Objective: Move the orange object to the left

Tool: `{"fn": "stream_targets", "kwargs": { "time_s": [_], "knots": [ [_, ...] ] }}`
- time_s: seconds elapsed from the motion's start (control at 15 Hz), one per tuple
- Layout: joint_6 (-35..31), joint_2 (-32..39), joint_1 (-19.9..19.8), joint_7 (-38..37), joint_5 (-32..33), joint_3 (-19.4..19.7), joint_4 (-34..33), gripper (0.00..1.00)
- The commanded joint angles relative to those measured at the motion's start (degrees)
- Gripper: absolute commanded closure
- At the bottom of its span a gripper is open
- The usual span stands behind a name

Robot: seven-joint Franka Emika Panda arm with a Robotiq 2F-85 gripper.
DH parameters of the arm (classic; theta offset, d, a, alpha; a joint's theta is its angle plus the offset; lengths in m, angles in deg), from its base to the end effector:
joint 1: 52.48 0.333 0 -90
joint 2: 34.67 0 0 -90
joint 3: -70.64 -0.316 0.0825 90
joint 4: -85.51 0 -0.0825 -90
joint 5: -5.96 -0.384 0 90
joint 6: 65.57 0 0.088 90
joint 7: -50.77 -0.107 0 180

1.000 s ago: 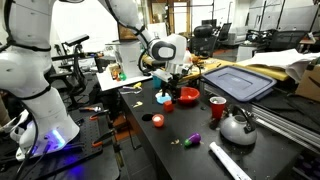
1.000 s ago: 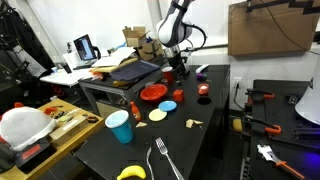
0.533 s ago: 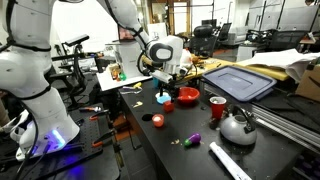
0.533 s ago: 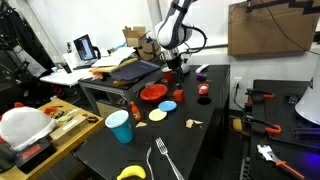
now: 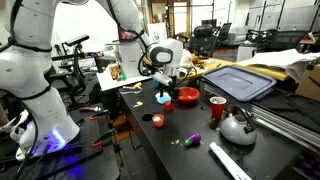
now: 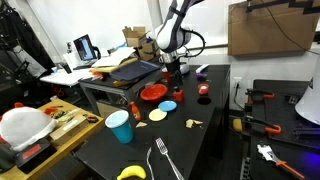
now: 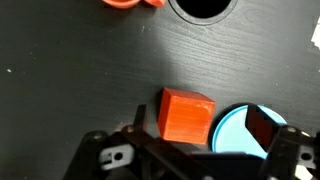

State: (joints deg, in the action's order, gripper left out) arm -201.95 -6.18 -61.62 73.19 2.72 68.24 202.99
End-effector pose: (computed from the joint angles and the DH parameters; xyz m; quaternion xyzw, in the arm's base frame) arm 0.5716 -0.0668 0.1794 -0.9898 -0.1123 0.0738 0.0480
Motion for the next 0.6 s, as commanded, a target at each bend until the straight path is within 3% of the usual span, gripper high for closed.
{"fn": "stream_targets", "kwargs": {
  "time_s": [0.0, 0.47, 0.53],
  "knots": [
    [-2.34, 2.70, -0.67, 0.79, -1.32, -0.66, -1.99, 0.00],
    [-2.80, 7.24, -1.61, 0.69, -1.03, -0.90, -5.29, 0.00],
    [-2.89, 7.59, -1.64, 0.54, -0.96, -0.88, -5.49, 0.09]
  ]
}}
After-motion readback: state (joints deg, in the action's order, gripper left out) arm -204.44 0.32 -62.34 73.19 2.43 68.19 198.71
